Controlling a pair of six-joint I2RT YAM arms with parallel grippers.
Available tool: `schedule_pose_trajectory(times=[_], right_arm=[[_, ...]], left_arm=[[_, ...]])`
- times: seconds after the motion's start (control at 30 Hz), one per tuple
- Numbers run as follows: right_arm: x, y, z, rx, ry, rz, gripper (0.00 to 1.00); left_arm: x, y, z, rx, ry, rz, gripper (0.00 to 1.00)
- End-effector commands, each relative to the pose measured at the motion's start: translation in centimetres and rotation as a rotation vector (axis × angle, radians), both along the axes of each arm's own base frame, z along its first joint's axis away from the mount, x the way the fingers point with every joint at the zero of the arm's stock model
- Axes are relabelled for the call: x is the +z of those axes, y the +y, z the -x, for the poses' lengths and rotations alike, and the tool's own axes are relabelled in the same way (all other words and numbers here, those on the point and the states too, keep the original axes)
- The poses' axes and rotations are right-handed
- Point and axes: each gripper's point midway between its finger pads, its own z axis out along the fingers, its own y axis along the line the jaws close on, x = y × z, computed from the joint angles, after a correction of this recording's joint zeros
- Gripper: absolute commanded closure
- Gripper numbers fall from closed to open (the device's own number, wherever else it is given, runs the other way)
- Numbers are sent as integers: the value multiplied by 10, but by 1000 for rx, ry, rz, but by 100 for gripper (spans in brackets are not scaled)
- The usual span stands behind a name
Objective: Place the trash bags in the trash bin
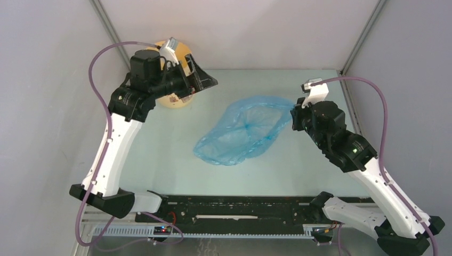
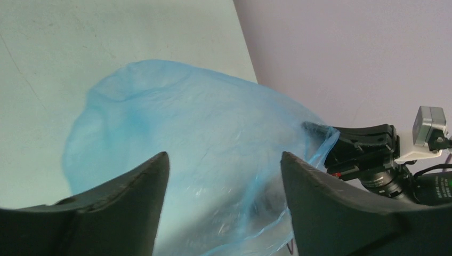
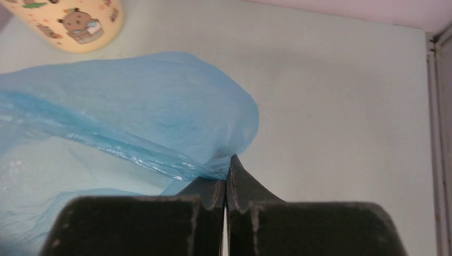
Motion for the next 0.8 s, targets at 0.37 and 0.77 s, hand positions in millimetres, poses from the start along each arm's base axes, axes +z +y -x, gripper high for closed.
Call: schedule_pose_trajectory(times=[0.37,0.77], right_arm=[[33,-41,6,-145,-40,14,100],[58,-65,21,-191,-112,-14,100]], left_arm=[[-36,175,-56,864,142,-193,14],[-88,224,-144,1142,323,-118,4]])
